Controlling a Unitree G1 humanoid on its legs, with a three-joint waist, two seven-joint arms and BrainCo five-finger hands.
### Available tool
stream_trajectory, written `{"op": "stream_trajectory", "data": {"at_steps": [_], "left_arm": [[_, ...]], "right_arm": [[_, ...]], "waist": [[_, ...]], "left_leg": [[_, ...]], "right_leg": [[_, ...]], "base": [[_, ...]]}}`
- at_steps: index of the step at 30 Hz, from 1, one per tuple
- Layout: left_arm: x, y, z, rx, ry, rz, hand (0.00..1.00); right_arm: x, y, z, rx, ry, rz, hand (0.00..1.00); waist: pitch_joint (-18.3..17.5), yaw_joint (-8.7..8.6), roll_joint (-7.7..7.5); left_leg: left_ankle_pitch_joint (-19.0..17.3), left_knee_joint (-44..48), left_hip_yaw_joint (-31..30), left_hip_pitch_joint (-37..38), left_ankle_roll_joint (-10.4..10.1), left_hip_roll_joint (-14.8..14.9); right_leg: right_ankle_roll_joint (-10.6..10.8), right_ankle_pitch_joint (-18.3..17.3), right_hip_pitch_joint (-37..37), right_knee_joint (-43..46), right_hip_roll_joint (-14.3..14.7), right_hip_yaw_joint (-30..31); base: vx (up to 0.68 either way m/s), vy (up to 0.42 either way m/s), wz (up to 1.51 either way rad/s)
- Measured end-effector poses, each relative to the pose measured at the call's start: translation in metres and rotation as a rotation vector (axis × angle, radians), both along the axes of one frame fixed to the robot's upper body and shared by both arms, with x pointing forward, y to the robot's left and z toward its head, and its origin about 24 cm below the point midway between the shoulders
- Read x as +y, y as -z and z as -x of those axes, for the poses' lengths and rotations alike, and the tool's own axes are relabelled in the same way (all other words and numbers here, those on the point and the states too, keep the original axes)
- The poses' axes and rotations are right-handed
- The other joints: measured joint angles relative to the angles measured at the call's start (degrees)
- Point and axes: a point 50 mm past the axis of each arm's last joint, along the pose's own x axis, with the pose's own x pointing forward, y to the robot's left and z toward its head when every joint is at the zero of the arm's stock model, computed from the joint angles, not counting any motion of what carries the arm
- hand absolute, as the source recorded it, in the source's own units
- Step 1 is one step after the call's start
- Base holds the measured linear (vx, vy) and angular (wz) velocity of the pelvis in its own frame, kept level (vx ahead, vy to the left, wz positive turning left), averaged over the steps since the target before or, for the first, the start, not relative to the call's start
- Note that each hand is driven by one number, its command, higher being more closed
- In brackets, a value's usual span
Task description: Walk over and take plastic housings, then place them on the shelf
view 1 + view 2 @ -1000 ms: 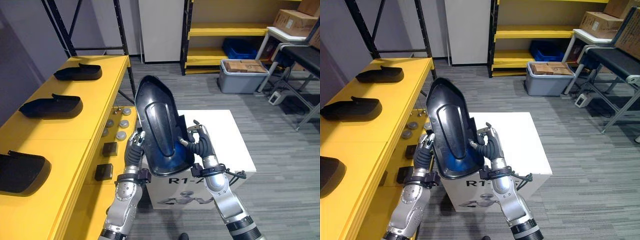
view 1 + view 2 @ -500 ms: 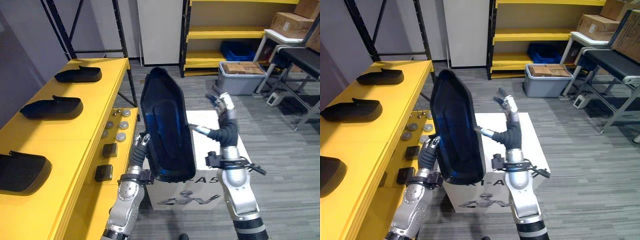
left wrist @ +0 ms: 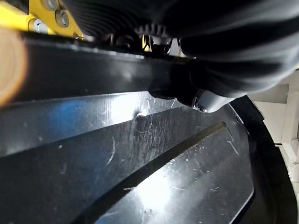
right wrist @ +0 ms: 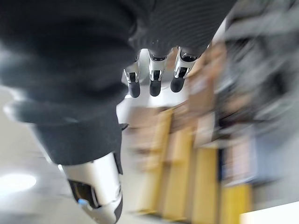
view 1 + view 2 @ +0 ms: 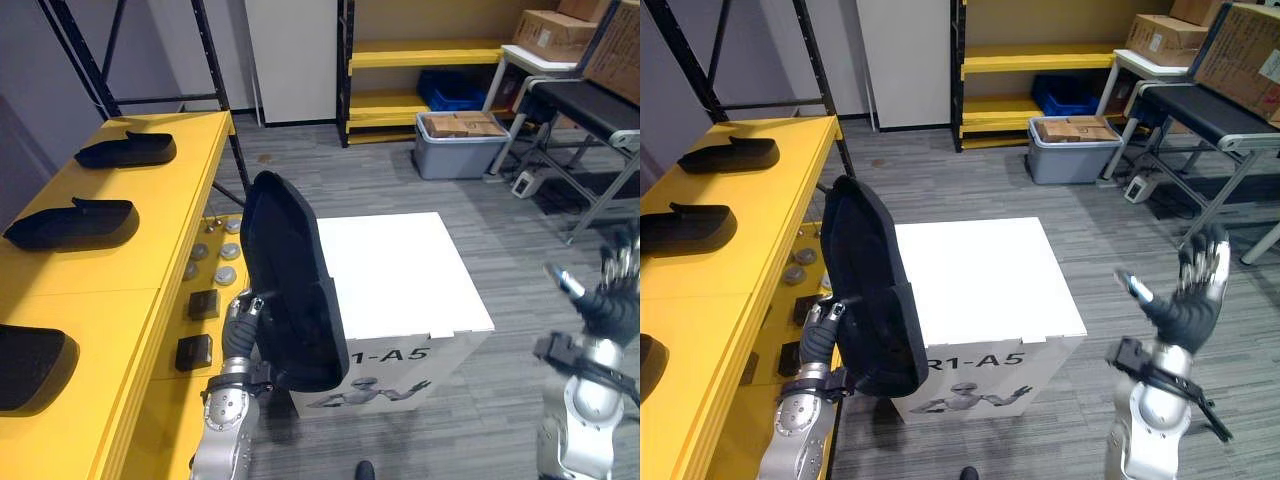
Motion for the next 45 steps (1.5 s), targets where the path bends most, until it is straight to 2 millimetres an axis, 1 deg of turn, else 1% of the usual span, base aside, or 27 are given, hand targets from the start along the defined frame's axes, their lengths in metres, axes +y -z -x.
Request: {"op": "stream_trajectory", "data": {"at_steps": [1, 2, 3, 5, 6, 7, 9, 11, 14, 18, 22, 25, 27, 28, 29, 31, 33, 34, 35, 37, 39, 40, 41, 42, 43, 44, 45], "left_arm": [[0.001, 0.000, 0.004, 0.003, -0.002, -0.001, 1.00], [0.003, 0.001, 0.005, 0.005, -0.006, -0.003, 1.00], [0.003, 0.002, 0.009, 0.014, 0.002, -0.002, 1.00], [0.003, 0.004, 0.011, 0.023, 0.008, -0.001, 1.00], [0.003, 0.006, 0.013, 0.030, 0.006, 0.000, 1.00], [0.003, 0.006, 0.014, 0.031, 0.005, 0.001, 1.00], [0.003, 0.005, 0.015, 0.027, 0.000, 0.006, 1.00], [0.002, -0.001, 0.015, -0.001, -0.002, 0.013, 1.00], [0.000, -0.009, 0.015, -0.034, -0.003, 0.020, 1.00], [0.000, -0.009, 0.017, -0.034, -0.009, 0.030, 1.00], [-0.003, -0.009, 0.017, -0.034, -0.015, 0.048, 1.00], [-0.009, -0.016, 0.017, -0.060, 0.009, 0.046, 1.00], [-0.010, -0.027, 0.019, -0.109, 0.005, 0.039, 1.00], [-0.006, -0.034, 0.022, -0.133, -0.026, 0.031, 1.00], [-0.003, -0.036, 0.023, -0.141, -0.040, 0.026, 1.00], [0.003, -0.037, 0.027, -0.145, -0.099, 0.028, 1.00], [0.004, -0.033, 0.031, -0.123, -0.107, 0.028, 1.00], [0.003, -0.031, 0.032, -0.111, -0.107, 0.029, 1.00], [0.003, -0.030, 0.032, -0.110, -0.109, 0.029, 1.00], [0.004, -0.030, 0.032, -0.109, -0.115, 0.030, 1.00], [0.000, -0.030, 0.029, -0.108, -0.105, 0.035, 1.00], [-0.002, -0.028, 0.028, -0.102, -0.101, 0.038, 1.00], [-0.004, -0.025, 0.026, -0.088, -0.096, 0.040, 1.00], [-0.004, -0.023, 0.026, -0.080, -0.103, 0.035, 1.00], [-0.004, -0.023, 0.025, -0.074, -0.115, 0.022, 1.00], [-0.007, -0.025, 0.023, -0.080, -0.114, 0.009, 1.00], [-0.011, -0.026, 0.021, -0.087, -0.105, 0.006, 1.00]], "right_arm": [[-0.005, 0.024, 0.007, 0.120, 0.020, -0.032, 0.00], [-0.006, 0.035, 0.011, 0.177, 0.022, -0.045, 0.00], [-0.008, 0.062, 0.023, 0.304, 0.035, -0.088, 0.00], [-0.009, 0.087, 0.035, 0.416, 0.048, -0.137, 0.00], [-0.005, 0.110, 0.047, 0.507, 0.060, -0.206, 0.00], [-0.003, 0.119, 0.052, 0.540, 0.066, -0.236, 0.00], [0.009, 0.142, 0.066, 0.623, 0.074, -0.326, 0.00], [0.031, 0.167, 0.082, 0.712, 0.043, -0.434, 0.00], [0.059, 0.188, 0.096, 0.808, -0.031, -0.534, 0.00], [0.077, 0.198, 0.100, 0.863, -0.093, -0.581, 0.00], [0.090, 0.205, 0.098, 0.917, -0.154, -0.585, 0.00], [0.099, 0.207, 0.097, 0.957, -0.212, -0.555, 0.00], [0.101, 0.206, 0.091, 0.963, -0.248, -0.526, 0.00], [0.101, 0.204, 0.081, 0.949, -0.268, -0.506, 0.00], [0.101, 0.203, 0.077, 0.939, -0.272, -0.500, 0.00], [0.094, 0.197, 0.062, 0.917, -0.282, -0.454, 0.00], [0.093, 0.196, 0.054, 0.921, -0.297, -0.430, 0.00], [0.093, 0.196, 0.051, 0.927, -0.307, -0.411, 0.00], [0.093, 0.197, 0.050, 0.933, -0.308, -0.406, 0.00], [0.095, 0.198, 0.041, 0.944, -0.320, -0.394, 0.00], [0.099, 0.202, 0.044, 0.974, -0.324, -0.398, 0.00], [0.100, 0.205, 0.048, 0.999, -0.323, -0.405, 0.00], [0.099, 0.206, 0.050, 1.012, -0.322, -0.398, 0.00], [0.098, 0.206, 0.050, 1.014, -0.324, -0.392, 0.00], [0.101, 0.206, 0.049, 1.017, -0.337, -0.383, 0.00], [0.105, 0.205, 0.047, 1.005, -0.349, -0.385, 0.00], [0.107, 0.203, 0.044, 0.990, -0.352, -0.385, 0.00]], "waist": [[0.00, -0.51, 0.00], [0.00, -0.64, 0.00], [-0.01, -0.66, 0.02], [-0.02, -0.60, 0.04], [-0.05, -0.60, 0.07], [-0.07, -0.59, 0.10], [-0.10, -0.44, 0.13], [-0.22, 0.05, 0.21], [-0.71, 0.94, 0.21], [-1.87, 1.69, 0.06], [-1.83, 3.02, -0.14], [-0.91, 3.78, -0.34], [-0.32, 4.48, -1.00], [-0.08, 5.37, -0.98], [0.35, 5.62, -1.30], [1.58, 5.97, -0.79], [1.73, 6.32, -0.76], [1.77, 6.73, -0.82], [1.79, 6.92, -0.86], [1.89, 7.21, -0.94], [1.81, 6.56, -1.46], [2.11, 6.68, -1.96], [2.32, 6.28, -2.23], [2.56, 6.03, -2.24], [3.21, 5.07, -2.43], [3.38, 4.91, -2.52], [3.38, 4.88, -2.54]], "left_leg": [[-0.07, -0.04, 0.03, -0.01, -0.02, 0.04], [-0.08, -0.08, 0.11, -0.01, -0.02, 0.07], [-0.22, -0.09, 0.42, 0.02, -0.13, 0.11], [-0.31, -0.05, 0.61, 0.03, -0.09, 0.12], [-0.34, -0.03, 0.75, 0.06, -0.06, 0.11], [-0.34, -0.03, 0.77, 0.07, -0.06, 0.10], [-0.35, -0.02, 0.79, 0.09, -0.06, 0.12], [-0.37, 0.11, 0.80, 0.17, -0.10, 0.15], [-0.61, 0.36, 0.79, 0.22, -0.21, 0.17], [-0.70, 0.47, 0.14, 0.43, -0.14, 0.06], [-0.77, 0.12, -3.12, 0.23, 0.10, -0.46], [1.22, -0.06, -6.12, -0.62, 0.11, -0.34], [1.92, 1.62, -11.19, -3.21, 0.58, -2.06], [1.84, 1.95, -8.89, -4.94, 1.36, -1.94], [1.78, 1.65, -6.03, -5.45, 2.39, -1.65], [2.57, 2.93, 7.43, -7.40, 5.04, 1.51], [2.69, 5.57, 18.41, -8.01, 4.76, 4.71], [2.57, 6.29, 22.35, -8.05, 4.31, 5.01], [2.42, 6.22, 23.13, -8.06, 4.09, 4.54], [2.39, 5.71, 21.21, -8.42, 3.16, 1.36], [2.39, 5.45, 16.88, -8.38, 3.41, -2.04], [2.07, 5.31, 14.30, -7.84, 4.21, -4.41], [1.68, 5.39, 11.62, -7.00, 5.24, -6.60], [1.32, 5.56, 10.16, -6.34, 5.83, -7.58], [0.71, 5.74, 6.76, -4.50, 6.75, -8.46], [0.50, 5.64, 4.01, -3.31, 6.96, -8.46], [0.47, 5.59, 2.63, -3.03, 6.91, -8.44]], "right_leg": [[0.07, -0.07, -0.03, 0.01, 0.03, 0.00], [0.11, -0.10, -0.04, 0.01, 0.05, 0.02], [0.17, -0.13, -0.09, 0.02, 0.08, 0.19], [0.20, -0.15, -0.09, 0.14, 0.08, 0.26], [0.21, -0.15, -0.08, 0.29, 0.06, 0.34], [0.21, -0.15, -0.08, 0.30, 0.05, 0.34], [0.20, -0.15, -0.05, 0.33, 0.04, 0.32], [0.20, -0.15, 0.12, 0.35, 0.03, 0.25], [0.20, -0.16, 0.42, 0.35, 0.00, 0.10], [0.32, -0.27, 1.04, 0.35, -0.19, -0.61], [0.79, -1.06, 2.15, 0.66, -1.55, -4.84], [1.09, -4.92, 2.03, 6.50, -4.22, -12.70], [2.39, -9.96, 0.59, 13.99, -8.66, -20.27], [3.38, -12.25, -0.24, 17.55, -11.51, -23.96], [4.23, -13.16, -0.15, 18.41, -12.74, -25.82], [5.21, -13.92, 1.90, 20.60, -17.10, -33.23], [6.33, -14.53, 4.11, 21.89, -19.53, -38.08], [7.09, -14.26, 5.83, 21.98, -20.95, -40.99], [7.63, -13.94, 6.61, 21.58, -21.43, -42.21], [10.23, -12.31, 9.11, 19.98, -22.84, -45.65], [10.74, -11.98, 11.77, 20.54, -25.43, -49.46], [10.64, -11.96, 13.21, 23.61, -28.13, -50.21], [9.22, -11.58, 13.31, 30.40, -31.89, -48.07], [6.38, -10.92, 12.62, 34.71, -33.63, -44.74], [2.36, -9.88, 8.36, 44.51, -34.79, -31.58], [4.83, -15.11, 2.36, 52.54, -30.21, -16.93], [5.62, -17.42, -0.18, 55.00, -27.19, -11.41]], "base": [[0.04, 0.032, -0.01], [0.04, 0.046, -0.05], [0.02, 0.034, -0.06], [0.02, 0.052, -0.05], [0.02, 0.051, -0.03], [0.01, 0.040, -0.02], [0.00, 0.017, 0.00], [0.00, 0.038, 0.01], [-0.01, 0.031, 0.02], [-0.01, 0.030, 0.12], [-0.01, 0.015, 0.53], [-0.02, -0.001, 1.36], [-0.04, 0.064, 2.17], [-0.02, 0.072, 1.94], [0.00, 0.072, 1.79], [0.04, 0.098, 1.82], [0.15, 0.191, 1.51], [0.17, 0.180, 1.24], [0.17, 0.218, 1.02], [0.16, 0.209, 1.00], [0.19, 0.182, 1.29], [0.30, 0.262, 1.41], [0.21, 0.192, 1.37], [0.30, 0.286, 1.38], [0.21, 0.129, 1.24], [0.24, 0.123, 1.25], [0.17, -0.017, 1.16]]}}
